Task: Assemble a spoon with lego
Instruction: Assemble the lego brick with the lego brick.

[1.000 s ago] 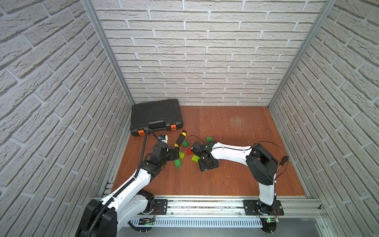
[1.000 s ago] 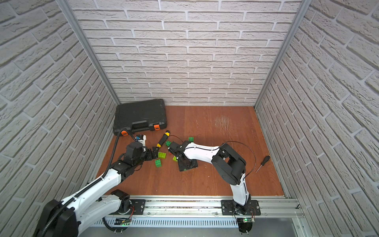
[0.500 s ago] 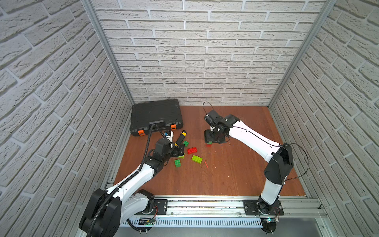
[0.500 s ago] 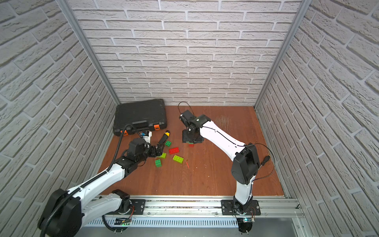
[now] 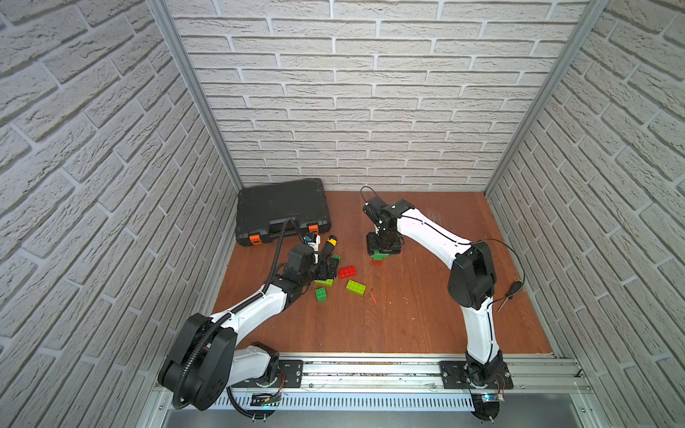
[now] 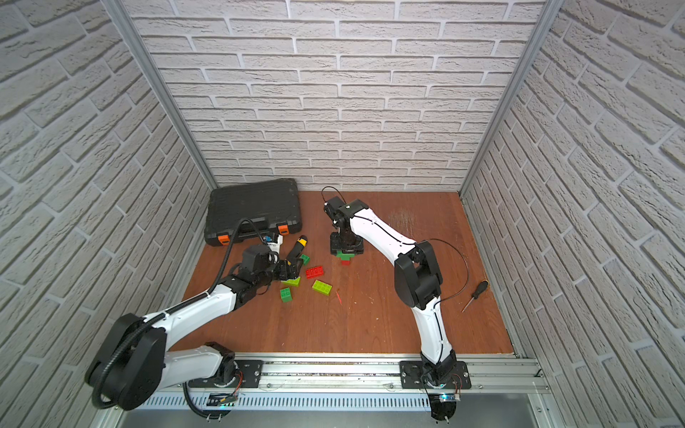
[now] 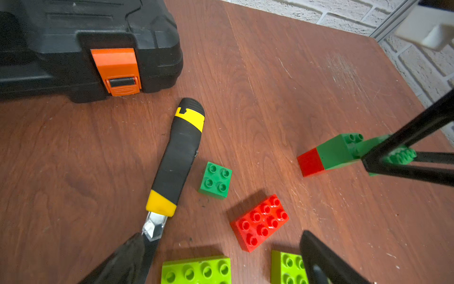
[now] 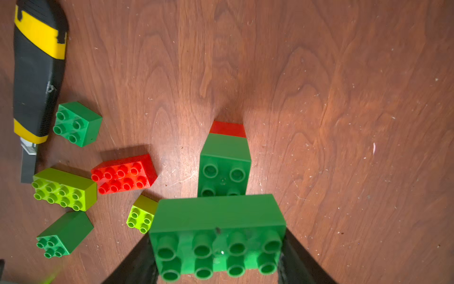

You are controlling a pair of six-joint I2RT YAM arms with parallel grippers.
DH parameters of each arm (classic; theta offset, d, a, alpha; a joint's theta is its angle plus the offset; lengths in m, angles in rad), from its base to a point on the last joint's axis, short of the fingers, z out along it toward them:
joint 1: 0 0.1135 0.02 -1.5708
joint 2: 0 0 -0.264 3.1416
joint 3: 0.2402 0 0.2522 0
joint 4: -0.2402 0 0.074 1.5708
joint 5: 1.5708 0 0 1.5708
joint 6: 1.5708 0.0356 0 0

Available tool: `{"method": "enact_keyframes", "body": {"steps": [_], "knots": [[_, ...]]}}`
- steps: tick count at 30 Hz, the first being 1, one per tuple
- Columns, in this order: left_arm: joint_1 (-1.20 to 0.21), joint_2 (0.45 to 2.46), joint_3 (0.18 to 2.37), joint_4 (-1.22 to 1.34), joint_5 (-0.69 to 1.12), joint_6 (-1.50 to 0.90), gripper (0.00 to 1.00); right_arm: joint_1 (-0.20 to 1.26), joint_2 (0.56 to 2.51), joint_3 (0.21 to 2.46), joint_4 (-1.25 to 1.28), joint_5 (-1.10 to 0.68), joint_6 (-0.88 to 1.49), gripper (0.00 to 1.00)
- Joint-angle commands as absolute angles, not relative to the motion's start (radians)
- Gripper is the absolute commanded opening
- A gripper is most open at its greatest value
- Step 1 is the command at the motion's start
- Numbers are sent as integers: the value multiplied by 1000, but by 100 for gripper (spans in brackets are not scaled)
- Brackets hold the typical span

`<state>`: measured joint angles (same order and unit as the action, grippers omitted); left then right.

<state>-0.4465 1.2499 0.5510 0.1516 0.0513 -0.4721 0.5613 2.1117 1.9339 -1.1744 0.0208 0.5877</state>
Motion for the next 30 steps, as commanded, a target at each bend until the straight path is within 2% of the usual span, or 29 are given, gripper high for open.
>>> {"method": "enact_keyframes", "body": {"steps": [1,30], "knots": [[-441,1262,575,219,68,-462,98,552,2105,1966,-1198,16,575,53],[-415,1280,565,227,66,-445,98,540,2219,2039,-1247,35,596,52]]}}
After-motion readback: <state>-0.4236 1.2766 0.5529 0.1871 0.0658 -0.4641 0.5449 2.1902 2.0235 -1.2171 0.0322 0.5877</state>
